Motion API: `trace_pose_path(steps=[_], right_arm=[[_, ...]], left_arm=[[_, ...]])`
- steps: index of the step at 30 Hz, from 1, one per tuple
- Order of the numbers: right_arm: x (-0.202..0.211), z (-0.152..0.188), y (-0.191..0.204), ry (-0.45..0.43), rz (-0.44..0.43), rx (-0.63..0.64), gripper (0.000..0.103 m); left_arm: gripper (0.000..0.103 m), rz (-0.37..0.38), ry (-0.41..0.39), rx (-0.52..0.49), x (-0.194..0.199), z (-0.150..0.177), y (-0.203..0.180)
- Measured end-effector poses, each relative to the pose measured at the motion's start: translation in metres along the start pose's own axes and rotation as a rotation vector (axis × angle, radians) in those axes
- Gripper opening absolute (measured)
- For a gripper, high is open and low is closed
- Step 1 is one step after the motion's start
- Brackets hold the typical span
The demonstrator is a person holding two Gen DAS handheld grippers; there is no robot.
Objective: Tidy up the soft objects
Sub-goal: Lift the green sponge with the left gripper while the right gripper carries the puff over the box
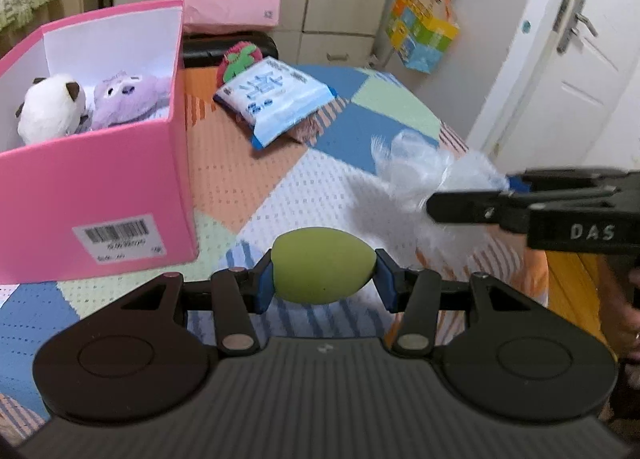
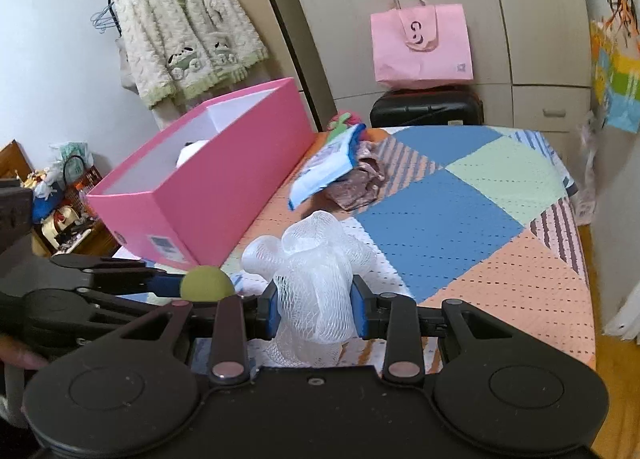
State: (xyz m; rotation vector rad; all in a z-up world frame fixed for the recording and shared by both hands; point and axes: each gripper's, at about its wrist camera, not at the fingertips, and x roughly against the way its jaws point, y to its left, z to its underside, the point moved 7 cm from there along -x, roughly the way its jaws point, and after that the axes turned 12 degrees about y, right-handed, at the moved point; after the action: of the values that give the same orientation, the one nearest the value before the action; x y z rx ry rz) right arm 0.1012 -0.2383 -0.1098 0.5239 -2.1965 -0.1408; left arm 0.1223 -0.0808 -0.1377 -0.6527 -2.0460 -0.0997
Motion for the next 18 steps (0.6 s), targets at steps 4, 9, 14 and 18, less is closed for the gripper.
trace_pose_path(steps=[4, 9, 14, 18], right_arm=[[0.013, -0.003, 0.020, -0.005, -0.012, 0.048, 0.039], [0.023, -0.013, 0.042, 0.000, -0.021, 0.105, 0.040], [0.028, -0.026, 0.064, 0.018, -0.069, 0.164, 0.040], [0.028, -0.040, 0.087, 0.024, -0.129, 0.216, 0.040]], left_arm=[[0.049, 0.019, 0.024, -0.031, 0.015, 0.005, 0.006], [0.049, 0.060, 0.050, -0.068, 0.044, 0.007, 0.017], [0.049, 0.028, 0.051, -0.103, 0.070, 0.007, 0.031], [0.049, 0.004, 0.026, -0.114, 0.092, 0.003, 0.041]])
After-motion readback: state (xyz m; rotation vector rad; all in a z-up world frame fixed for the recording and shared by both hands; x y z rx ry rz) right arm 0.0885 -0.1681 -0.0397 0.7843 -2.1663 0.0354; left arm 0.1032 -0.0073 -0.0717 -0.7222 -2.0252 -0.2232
